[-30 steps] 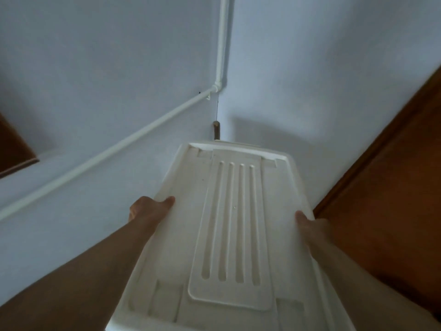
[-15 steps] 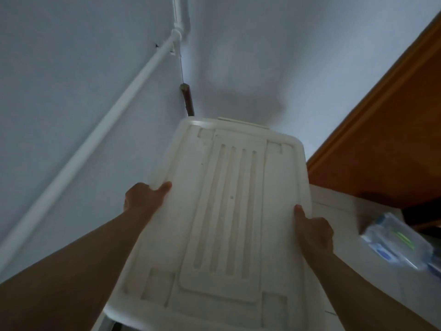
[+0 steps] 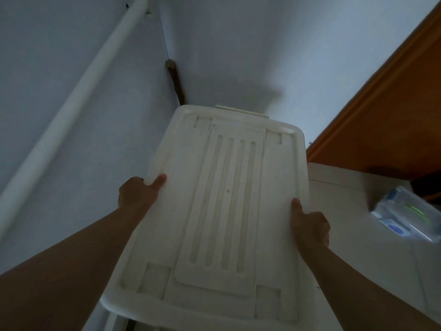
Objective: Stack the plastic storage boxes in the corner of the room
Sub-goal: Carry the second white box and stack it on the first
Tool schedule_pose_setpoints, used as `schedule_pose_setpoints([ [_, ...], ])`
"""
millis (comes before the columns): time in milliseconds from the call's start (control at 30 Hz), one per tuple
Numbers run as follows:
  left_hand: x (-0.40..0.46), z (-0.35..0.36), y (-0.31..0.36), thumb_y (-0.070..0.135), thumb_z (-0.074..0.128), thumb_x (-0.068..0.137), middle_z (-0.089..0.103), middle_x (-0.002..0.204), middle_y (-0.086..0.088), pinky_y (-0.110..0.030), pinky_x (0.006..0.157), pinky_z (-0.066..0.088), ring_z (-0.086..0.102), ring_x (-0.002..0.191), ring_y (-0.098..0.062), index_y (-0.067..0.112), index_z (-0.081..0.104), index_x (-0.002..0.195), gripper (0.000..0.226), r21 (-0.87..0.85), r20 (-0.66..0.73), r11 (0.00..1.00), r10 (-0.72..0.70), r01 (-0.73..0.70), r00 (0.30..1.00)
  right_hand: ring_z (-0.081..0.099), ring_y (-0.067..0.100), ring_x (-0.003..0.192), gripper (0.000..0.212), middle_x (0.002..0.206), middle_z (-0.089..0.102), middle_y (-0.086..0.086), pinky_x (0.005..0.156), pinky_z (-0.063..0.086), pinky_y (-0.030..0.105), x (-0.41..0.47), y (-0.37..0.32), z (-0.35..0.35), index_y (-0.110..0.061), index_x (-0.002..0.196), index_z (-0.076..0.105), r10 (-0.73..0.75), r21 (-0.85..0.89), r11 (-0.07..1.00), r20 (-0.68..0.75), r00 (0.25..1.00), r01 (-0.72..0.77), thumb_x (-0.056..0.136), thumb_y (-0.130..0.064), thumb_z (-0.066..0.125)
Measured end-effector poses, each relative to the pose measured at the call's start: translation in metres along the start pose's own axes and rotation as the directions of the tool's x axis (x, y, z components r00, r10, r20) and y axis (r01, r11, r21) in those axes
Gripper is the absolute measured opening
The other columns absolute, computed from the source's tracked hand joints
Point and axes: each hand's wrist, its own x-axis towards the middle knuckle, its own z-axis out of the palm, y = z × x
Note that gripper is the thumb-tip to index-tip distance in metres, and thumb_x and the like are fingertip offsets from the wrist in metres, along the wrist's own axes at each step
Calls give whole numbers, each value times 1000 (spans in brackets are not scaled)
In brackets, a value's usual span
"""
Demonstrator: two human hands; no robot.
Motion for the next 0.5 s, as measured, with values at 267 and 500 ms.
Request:
schedule_pose_setpoints([
  [267, 24, 17, -4, 58, 58, 81, 64, 117, -24, -40, 90, 46, 59, 111, -38, -5, 61, 115, 72, -27, -13, 1000, 2, -2, 1000, 55, 41, 115, 71, 127, 55, 27, 95, 44, 45, 14, -7, 13, 7, 126, 49, -25, 23, 999, 11, 1000, 25, 90, -54, 48],
  [500, 33, 24, -9, 58, 59, 80, 66, 111, -24, -41, 87, 48, 61, 106, -39, -4, 62, 110, 69, -30, -4, 999, -23, 23, 1000, 52, 40, 119, 68, 132, 52, 26, 96, 42, 43, 16, -12, 19, 5, 129, 46, 24, 37, 999, 42, 999, -26, 90, -49, 52],
])
